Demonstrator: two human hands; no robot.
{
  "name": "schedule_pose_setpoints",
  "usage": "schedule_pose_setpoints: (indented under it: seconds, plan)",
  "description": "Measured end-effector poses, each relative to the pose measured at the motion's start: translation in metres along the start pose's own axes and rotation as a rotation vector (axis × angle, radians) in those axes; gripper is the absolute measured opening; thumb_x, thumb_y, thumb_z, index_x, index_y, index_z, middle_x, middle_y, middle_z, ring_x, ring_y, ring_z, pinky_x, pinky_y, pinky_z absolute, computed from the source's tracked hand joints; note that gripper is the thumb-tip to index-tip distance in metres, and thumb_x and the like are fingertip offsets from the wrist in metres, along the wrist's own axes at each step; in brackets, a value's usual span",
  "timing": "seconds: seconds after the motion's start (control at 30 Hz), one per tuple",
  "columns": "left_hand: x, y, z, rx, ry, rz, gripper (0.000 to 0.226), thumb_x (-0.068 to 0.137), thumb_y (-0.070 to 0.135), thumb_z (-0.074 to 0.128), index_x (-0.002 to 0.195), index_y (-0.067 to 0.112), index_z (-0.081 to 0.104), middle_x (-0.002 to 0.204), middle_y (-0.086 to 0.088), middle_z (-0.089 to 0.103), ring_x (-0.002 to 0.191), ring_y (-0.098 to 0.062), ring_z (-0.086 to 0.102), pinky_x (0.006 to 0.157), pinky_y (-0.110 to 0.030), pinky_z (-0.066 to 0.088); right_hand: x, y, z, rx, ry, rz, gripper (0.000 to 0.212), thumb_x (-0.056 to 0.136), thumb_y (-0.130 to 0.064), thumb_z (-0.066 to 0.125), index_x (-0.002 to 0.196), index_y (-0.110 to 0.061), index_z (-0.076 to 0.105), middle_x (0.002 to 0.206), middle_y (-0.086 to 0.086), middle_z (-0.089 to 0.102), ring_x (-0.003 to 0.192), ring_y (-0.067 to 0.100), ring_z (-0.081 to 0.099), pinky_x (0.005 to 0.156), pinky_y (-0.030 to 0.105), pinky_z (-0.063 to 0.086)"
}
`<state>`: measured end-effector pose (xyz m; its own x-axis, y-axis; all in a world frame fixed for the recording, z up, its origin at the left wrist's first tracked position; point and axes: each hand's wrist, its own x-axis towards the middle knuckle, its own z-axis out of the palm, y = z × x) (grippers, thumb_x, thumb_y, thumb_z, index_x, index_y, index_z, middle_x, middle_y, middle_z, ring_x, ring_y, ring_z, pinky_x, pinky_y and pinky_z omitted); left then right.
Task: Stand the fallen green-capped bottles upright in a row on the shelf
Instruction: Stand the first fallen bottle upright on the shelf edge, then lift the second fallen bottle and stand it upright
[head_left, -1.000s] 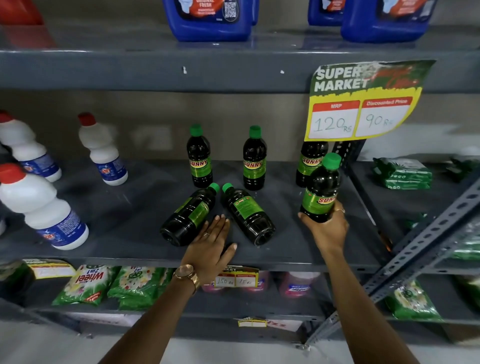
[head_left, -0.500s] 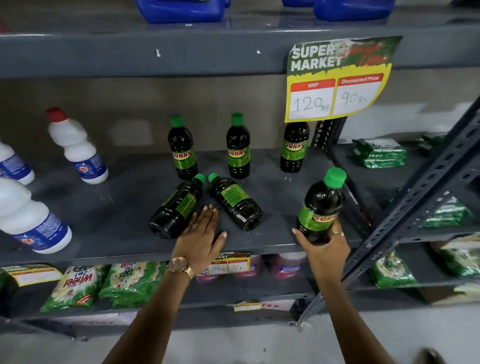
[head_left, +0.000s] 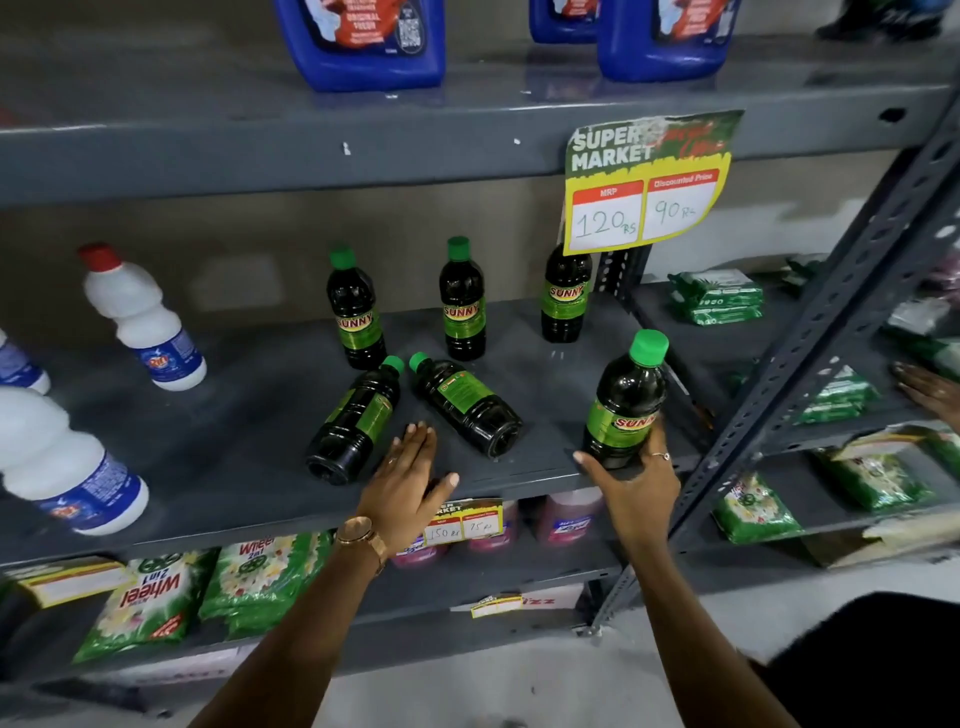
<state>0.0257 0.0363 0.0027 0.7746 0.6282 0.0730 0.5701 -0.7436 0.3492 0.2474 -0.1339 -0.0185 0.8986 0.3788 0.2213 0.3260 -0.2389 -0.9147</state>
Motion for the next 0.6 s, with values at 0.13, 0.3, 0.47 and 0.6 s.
schedule_pose_setpoints:
  seconds: [0.13, 0.3, 0.47, 0.6]
  plan:
    - [-0.034, -0.009, -0.038, -0.126, 0.12, 0.158, 0.063, 0.094, 0.05, 0.038, 0.147, 0.018, 0.026, 0.156, 0.002, 0.025, 0.145, -0.007, 0.011, 0.119, -0.027, 0.012, -0.051, -0.02, 0.002, 0.049, 0.084, -0.008, 0.125, 0.058, -0.054, 0.082, 0.153, -0.031, 0.004, 0.158, -0.014, 0.012, 0.144, 0.007, 0.017, 0.116, 0.042, 0.023]
    - [-0.059, -0.075, -0.074, -0.196, 0.482, -0.074, 0.048, 0.092, 0.04, 0.039, 0.136, 0.022, 0.044, 0.145, 0.007, 0.04, 0.137, -0.009, 0.029, 0.111, -0.029, 0.023, -0.081, -0.067, 0.047, -0.235, -0.216, -0.366, 0.092, 0.078, -0.065, 0.06, 0.148, -0.015, 0.028, 0.147, 0.008, 0.036, 0.137, 0.022, 0.029, 0.111, 0.042, 0.032]
    - [-0.036, -0.146, -0.072, -0.144, 0.246, -0.278, 0.047, 0.096, 0.02, 0.046, 0.141, 0.01, 0.036, 0.153, -0.015, 0.031, 0.145, -0.028, 0.022, 0.117, -0.04, 0.021, -0.005, -0.124, 0.103, -0.689, -0.501, -0.064, 0.112, 0.067, -0.051, 0.079, 0.149, -0.003, 0.018, 0.148, 0.017, 0.037, 0.136, 0.036, 0.034, 0.11, 0.045, 0.031]
    - [-0.013, -0.159, -0.061, -0.062, 0.12, -0.296, 0.054, 0.098, 0.027, 0.041, 0.145, 0.004, 0.025, 0.157, -0.016, 0.02, 0.147, -0.027, 0.011, 0.122, -0.037, 0.006, 0.028, -0.143, 0.132, -0.822, -0.746, 0.05, 0.073, 0.055, -0.04, 0.085, 0.113, -0.008, 0.056, 0.109, 0.011, 0.064, 0.096, 0.027, 0.063, 0.077, 0.031, 0.053]
